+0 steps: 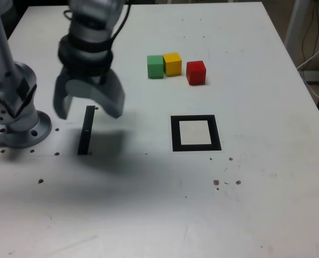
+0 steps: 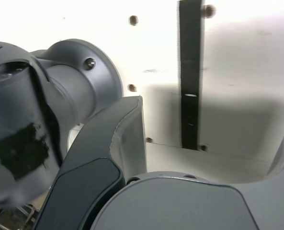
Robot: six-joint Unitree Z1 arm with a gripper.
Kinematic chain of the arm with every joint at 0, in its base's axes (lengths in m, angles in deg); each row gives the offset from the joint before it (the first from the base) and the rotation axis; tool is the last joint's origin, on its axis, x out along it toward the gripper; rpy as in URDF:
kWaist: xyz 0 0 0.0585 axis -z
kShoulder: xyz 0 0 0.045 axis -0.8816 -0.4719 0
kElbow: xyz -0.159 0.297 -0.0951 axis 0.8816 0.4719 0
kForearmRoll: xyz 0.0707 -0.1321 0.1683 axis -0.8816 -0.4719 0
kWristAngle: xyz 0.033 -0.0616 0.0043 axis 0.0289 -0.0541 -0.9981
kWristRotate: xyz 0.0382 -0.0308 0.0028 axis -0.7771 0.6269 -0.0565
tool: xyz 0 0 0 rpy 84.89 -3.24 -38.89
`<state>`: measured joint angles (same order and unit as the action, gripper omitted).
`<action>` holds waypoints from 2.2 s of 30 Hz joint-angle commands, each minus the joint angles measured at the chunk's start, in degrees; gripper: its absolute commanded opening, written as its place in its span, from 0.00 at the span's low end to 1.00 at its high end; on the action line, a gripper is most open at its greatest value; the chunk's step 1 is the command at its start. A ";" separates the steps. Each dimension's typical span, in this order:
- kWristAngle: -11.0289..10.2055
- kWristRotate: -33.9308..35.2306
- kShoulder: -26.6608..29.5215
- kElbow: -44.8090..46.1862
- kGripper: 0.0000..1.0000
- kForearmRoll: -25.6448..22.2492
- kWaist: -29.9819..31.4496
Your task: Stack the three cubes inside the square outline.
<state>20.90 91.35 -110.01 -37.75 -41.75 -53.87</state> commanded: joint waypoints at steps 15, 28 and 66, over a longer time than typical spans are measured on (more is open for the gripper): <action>-1.65 -1.36 -7.19 -19.84 0.99 -9.70 -6.28; -3.25 -7.61 -17.84 -33.57 0.99 -11.79 -12.43; -3.96 -18.98 -38.40 -57.48 0.99 -15.88 -27.13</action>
<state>16.85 72.51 -148.02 -94.70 -57.57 -80.96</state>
